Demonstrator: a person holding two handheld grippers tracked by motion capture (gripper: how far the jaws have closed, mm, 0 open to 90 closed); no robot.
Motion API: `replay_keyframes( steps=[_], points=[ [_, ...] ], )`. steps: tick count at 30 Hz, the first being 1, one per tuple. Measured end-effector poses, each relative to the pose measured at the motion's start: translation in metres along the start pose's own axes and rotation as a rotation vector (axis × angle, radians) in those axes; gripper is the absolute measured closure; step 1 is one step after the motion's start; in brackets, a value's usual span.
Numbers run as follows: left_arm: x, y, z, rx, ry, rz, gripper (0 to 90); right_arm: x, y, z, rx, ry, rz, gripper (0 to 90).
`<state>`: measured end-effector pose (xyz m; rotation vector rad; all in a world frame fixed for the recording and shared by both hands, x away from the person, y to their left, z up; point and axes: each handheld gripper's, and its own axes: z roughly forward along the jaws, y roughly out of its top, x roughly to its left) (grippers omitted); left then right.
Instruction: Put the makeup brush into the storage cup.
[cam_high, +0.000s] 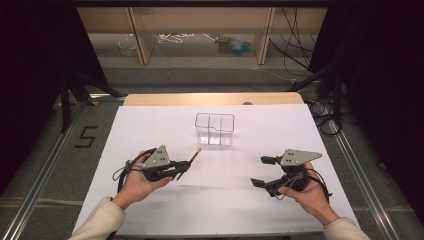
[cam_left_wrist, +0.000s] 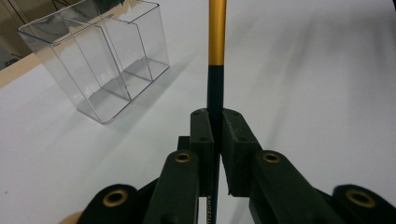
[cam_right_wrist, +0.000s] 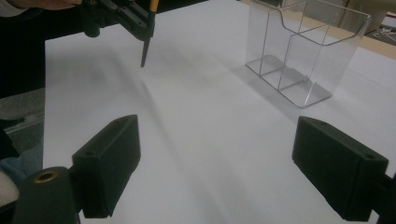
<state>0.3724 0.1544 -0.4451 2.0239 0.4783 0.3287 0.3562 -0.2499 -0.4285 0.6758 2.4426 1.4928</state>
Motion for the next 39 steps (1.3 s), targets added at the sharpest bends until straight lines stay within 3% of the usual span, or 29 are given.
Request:
replay_keyframes(
  steps=[12, 39],
  points=[
    [-0.0023, 0.0016, 0.0011, -0.016, 0.011, -0.008, 82.9, 0.0003, 0.0004, -0.001, 0.011, -0.006, -0.003, 16.0],
    [-0.0093, 0.0073, 0.0078, -0.058, 0.019, -0.017, 82.9, 0.0004, 0.0007, 0.0004, -0.018, 0.011, 0.008, 16.0]
  ],
)
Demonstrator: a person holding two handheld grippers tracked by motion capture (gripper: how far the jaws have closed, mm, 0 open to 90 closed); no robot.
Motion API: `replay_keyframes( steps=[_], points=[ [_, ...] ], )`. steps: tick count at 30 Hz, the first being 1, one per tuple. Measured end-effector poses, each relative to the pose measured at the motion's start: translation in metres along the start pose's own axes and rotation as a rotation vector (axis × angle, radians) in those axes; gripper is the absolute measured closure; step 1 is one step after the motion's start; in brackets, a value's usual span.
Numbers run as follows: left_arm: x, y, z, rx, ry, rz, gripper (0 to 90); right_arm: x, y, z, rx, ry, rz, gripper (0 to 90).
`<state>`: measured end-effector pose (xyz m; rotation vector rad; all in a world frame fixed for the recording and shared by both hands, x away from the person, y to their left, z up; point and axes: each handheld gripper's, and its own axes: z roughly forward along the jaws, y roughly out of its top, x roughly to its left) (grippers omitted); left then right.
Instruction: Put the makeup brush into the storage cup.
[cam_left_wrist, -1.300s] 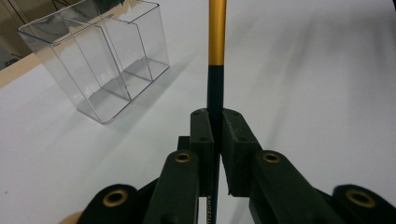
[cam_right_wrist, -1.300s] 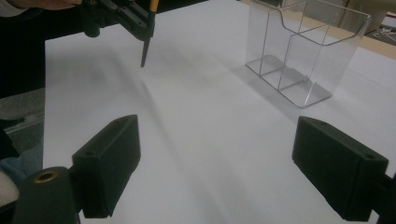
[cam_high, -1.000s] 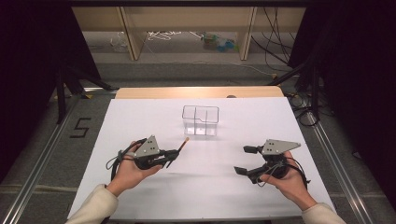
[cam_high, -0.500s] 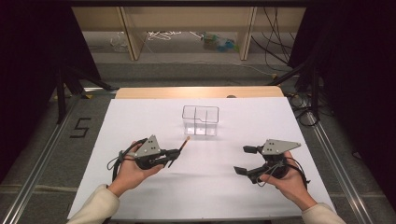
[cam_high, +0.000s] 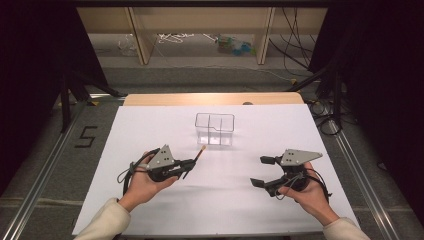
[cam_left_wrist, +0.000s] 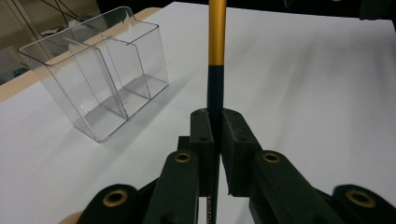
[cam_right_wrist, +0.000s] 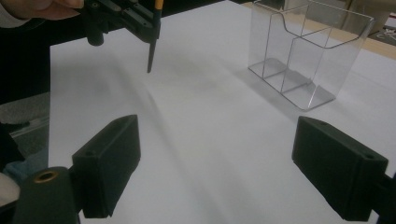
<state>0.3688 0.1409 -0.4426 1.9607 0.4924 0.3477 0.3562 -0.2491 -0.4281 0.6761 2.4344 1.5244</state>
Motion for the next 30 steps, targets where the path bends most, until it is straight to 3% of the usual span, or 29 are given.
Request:
replay_keyframes(
  steps=[2, 8, 12, 28, 30],
  points=[
    [0.0, 0.0004, 0.0, 0.002, 0.005, 0.011, 82.9, 0.0, 0.0, 0.0001, -0.001, 0.001, 0.001, 16.0],
    [-0.0009, 0.0008, 0.0006, -0.012, 0.011, -0.01, 82.9, 0.0006, -0.0003, 0.0024, -0.023, -0.001, 0.006, 16.0],
    [-0.0014, 0.0019, 0.0012, -0.012, 0.013, 0.007, 82.9, 0.0008, 0.0004, 0.0018, -0.002, 0.008, 0.003, 16.0],
    [-0.0058, 0.0034, 0.006, -0.037, 0.019, -0.015, 82.9, 0.0021, 0.0014, 0.0048, -0.008, 0.032, 0.013, 16.2],
    [-0.0061, 0.0034, 0.0065, -0.037, 0.02, -0.013, 82.8, 0.0027, 0.0018, 0.0042, 0.003, 0.015, 0.011, 16.2]
  ],
)
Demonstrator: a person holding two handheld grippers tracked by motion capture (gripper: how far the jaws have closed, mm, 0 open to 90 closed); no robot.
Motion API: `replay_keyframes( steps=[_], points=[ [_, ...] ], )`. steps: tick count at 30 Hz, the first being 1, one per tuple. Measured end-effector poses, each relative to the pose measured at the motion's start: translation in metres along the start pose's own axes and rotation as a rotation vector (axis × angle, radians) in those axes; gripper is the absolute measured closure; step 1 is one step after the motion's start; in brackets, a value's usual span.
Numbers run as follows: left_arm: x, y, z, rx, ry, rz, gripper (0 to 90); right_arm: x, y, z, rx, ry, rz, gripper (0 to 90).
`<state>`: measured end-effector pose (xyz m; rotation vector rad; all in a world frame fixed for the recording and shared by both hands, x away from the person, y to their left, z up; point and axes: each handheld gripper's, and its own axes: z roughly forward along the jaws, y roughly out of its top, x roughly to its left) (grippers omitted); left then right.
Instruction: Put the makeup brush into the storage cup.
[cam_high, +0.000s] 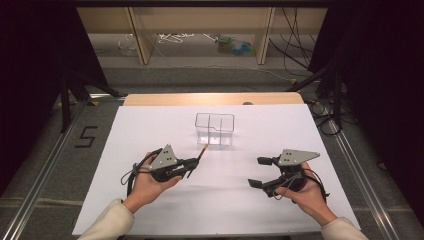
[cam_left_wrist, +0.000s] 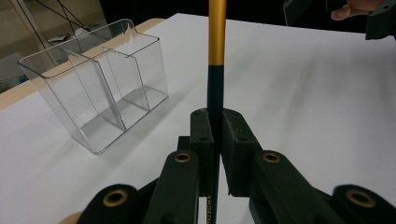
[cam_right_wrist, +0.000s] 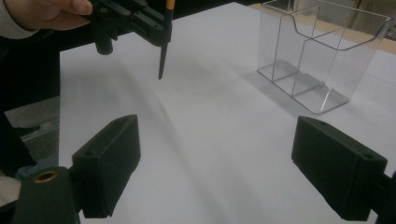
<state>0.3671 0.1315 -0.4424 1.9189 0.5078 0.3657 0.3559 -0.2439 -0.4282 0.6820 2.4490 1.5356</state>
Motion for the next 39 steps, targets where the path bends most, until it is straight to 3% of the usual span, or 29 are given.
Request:
replay_keyframes(
  steps=[9, 28, 32, 38, 39],
  points=[
    [-0.0016, -0.0002, 0.0024, -0.014, 0.004, 0.005, 82.8, -0.0004, -0.0005, 0.0019, -0.016, 0.016, 0.004, 16.4],
    [-0.0011, -0.0013, 0.0037, -0.049, 0.038, -0.037, 82.8, -0.0006, -0.0008, 0.0025, -0.021, 0.02, 0.007, 16.5],
    [-0.0005, -0.001, 0.0034, -0.052, 0.041, -0.03, 82.7, -0.0008, -0.0006, 0.0019, -0.016, 0.022, 0.007, 16.5],
    [-0.001, -0.0014, 0.0047, -0.065, 0.025, -0.063, 82.8, -0.0008, -0.0004, 0.0009, -0.018, 0.023, 0.007, 16.5],
    [-0.0006, -0.001, 0.0047, -0.063, 0.025, -0.051, 82.8, -0.0008, -0.0004, 0.0009, -0.018, 0.024, 0.008, 16.5]
  ],
)
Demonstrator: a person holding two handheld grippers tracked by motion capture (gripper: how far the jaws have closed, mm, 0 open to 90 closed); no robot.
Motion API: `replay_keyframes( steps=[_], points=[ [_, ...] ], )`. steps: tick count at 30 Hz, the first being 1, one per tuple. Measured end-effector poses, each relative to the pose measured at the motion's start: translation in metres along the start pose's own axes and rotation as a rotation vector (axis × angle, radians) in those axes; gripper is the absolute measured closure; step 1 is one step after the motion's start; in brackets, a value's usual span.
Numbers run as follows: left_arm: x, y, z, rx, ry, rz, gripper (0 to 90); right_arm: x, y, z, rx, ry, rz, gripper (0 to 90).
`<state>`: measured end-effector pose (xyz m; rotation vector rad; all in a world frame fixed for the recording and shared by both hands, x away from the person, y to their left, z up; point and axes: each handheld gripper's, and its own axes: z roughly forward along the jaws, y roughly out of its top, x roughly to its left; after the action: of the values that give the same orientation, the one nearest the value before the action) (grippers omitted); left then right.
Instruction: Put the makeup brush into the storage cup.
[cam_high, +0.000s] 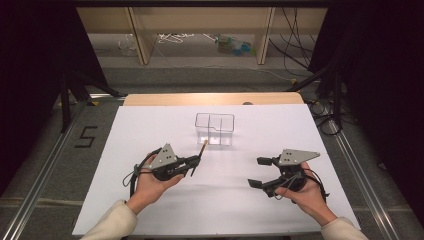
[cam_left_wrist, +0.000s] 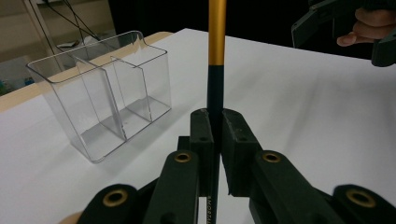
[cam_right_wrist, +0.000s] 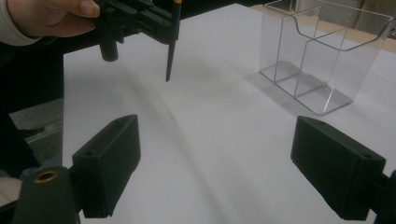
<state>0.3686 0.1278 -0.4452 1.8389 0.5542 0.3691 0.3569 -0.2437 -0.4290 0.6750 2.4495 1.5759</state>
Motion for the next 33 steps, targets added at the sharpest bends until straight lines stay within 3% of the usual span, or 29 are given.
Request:
replay_keyframes(
  steps=[23, 25, 33],
  points=[
    [-0.0018, 0.0028, 0.0031, -0.029, 0.027, -0.012, 82.8, 0.0006, 0.0004, -0.0021, 0.009, -0.006, 0.008, 16.5],
    [-0.0021, 0.0032, 0.0036, -0.032, 0.029, -0.015, 82.8, 0.0008, 0.0002, -0.0005, -0.004, 0.013, 0.007, 16.5],
    [-0.0021, 0.0053, 0.0044, -0.041, 0.035, -0.01, 82.8, 0.0005, -0.0006, 0.0009, -0.024, 0.018, 0.012, 16.5]
  ],
)
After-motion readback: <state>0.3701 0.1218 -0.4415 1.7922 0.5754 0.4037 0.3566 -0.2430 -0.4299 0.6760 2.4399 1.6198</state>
